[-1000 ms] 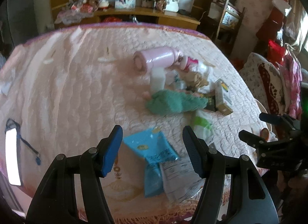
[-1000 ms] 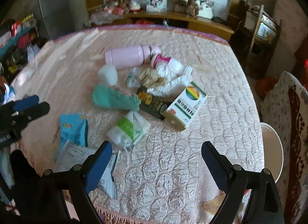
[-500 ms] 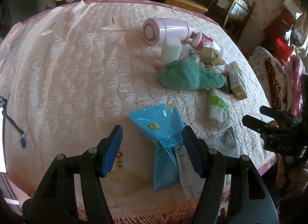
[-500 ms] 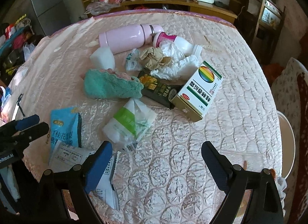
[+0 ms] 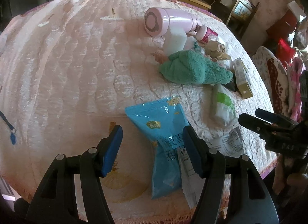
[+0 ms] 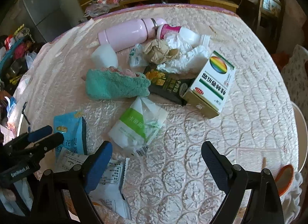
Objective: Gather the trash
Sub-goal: 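Grasp the blue snack bag with the left tool while the right tool grasps the white-green plastic bag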
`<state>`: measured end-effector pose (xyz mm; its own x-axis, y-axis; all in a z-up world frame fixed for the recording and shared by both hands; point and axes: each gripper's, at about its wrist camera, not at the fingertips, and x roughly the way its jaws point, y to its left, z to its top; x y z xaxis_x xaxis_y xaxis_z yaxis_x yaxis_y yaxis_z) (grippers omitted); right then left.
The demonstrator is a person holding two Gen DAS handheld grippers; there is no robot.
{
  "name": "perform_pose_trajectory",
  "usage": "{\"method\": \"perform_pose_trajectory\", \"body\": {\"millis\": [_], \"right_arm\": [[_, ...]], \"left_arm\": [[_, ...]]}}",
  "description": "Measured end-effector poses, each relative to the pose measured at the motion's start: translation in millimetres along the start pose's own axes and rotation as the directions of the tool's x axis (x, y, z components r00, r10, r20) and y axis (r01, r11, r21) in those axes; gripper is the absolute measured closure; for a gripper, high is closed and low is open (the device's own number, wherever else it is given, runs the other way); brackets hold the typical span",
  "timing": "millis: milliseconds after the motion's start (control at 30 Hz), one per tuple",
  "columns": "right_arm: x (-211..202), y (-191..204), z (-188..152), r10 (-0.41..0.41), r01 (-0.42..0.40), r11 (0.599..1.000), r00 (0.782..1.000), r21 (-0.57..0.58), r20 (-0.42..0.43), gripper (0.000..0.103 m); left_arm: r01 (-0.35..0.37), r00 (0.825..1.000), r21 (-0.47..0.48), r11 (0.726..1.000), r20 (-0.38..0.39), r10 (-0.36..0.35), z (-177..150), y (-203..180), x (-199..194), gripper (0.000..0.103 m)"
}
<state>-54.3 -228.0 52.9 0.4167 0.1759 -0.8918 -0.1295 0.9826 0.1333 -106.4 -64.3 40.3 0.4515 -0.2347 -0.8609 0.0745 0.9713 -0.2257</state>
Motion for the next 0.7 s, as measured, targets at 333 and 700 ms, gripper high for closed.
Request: {"method": "perform_pose_trajectory", "body": {"millis": [333, 700], "right_arm": [[28, 6, 13, 0.007, -0.004, 0.998, 0.999, 0.063, -0.036, 0.011], [39, 18, 25, -0.008, 0.007, 1.000, 0.999, 0.017, 0.035, 0.066]], "left_arm": [[0.034, 0.999, -0.025, 0.999, -0.034, -0.035, 1, 0, 17, 0.039], [0.089, 0.995, 0.031, 0.996, -0.043, -0.088, 3, -10, 16, 0.083]]}}
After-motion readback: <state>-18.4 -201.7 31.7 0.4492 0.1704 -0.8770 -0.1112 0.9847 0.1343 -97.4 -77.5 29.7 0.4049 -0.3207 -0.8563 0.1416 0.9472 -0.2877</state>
